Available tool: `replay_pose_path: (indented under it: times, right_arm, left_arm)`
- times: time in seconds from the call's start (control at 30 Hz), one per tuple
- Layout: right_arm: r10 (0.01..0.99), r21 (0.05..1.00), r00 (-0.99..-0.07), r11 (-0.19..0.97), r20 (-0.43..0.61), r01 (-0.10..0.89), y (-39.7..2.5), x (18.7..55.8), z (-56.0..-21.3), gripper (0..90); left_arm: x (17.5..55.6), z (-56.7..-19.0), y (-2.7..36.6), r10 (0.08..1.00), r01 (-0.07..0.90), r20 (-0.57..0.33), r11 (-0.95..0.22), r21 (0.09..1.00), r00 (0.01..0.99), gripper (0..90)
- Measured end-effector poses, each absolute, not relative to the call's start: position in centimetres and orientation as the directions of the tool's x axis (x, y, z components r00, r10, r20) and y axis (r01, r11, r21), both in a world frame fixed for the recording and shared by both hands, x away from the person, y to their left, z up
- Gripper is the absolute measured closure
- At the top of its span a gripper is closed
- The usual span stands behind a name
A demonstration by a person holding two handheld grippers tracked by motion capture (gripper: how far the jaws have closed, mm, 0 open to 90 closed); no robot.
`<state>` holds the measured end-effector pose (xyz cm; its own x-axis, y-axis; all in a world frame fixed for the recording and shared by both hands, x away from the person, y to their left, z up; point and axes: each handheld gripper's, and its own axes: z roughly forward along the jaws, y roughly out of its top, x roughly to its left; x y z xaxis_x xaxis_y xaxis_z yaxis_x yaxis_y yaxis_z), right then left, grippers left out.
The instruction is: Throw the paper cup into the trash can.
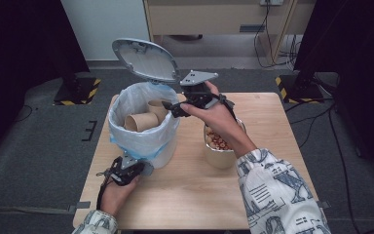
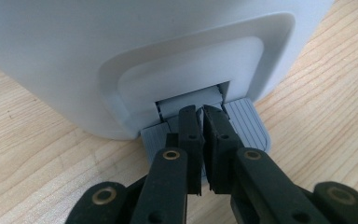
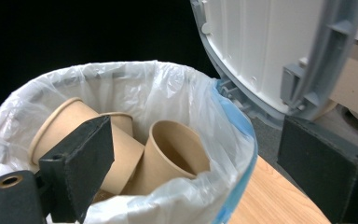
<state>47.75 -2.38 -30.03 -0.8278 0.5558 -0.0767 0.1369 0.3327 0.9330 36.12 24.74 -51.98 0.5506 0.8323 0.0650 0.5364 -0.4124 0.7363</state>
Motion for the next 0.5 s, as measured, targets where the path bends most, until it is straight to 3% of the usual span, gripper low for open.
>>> replay_pose_path:
  times: [0.5]
  right_arm:
    - [0.581,0.936,-0.811,0.319,-0.068,0.150,-4.3,48.0,-30.3,10.9]
  left_arm:
    - [36.1,-52.0,24.8,0.831,0.536,0.067,-0.415,0.735,0.552,85.4]
